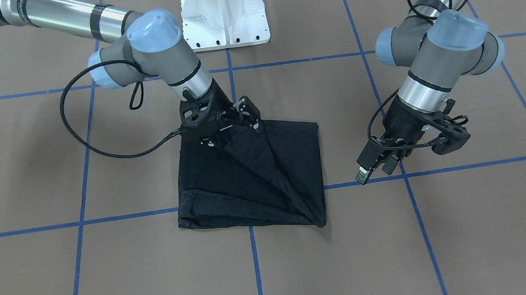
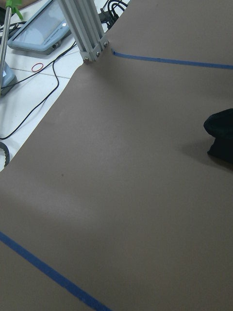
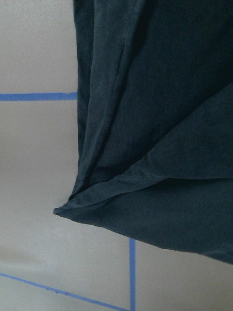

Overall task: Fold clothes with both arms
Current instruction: 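Move the right gripper over the folded shirt and lower it onto the top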

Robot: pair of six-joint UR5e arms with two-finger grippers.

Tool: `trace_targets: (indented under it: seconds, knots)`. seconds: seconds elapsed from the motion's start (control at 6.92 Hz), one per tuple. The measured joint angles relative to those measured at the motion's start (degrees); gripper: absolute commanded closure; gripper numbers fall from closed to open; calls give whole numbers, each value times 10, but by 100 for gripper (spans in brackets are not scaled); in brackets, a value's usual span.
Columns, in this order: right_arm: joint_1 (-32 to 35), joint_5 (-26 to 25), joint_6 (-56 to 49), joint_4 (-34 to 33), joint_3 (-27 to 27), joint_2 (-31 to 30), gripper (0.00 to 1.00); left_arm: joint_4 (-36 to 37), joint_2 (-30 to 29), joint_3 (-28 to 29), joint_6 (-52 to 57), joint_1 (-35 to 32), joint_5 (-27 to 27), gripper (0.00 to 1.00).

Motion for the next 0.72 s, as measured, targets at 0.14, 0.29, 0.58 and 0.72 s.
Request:
trace_targets:
  seconds: [0.14,0.29,0.58,0.72]
  knots:
    - [-27,-46,-55,-52,18,6,0,0,12,-9,10,-1,-1,0]
    - [-53,-87,-100,-93,26,16,1,0,25,-20,16,-3,-6,0]
    - [-94,-152,-157,-164,27,47,7,0,48,-35,19,-11,-25,0]
    - [-113,-187,-188,-183,22,58,17,0,54,-38,19,-13,-30,0]
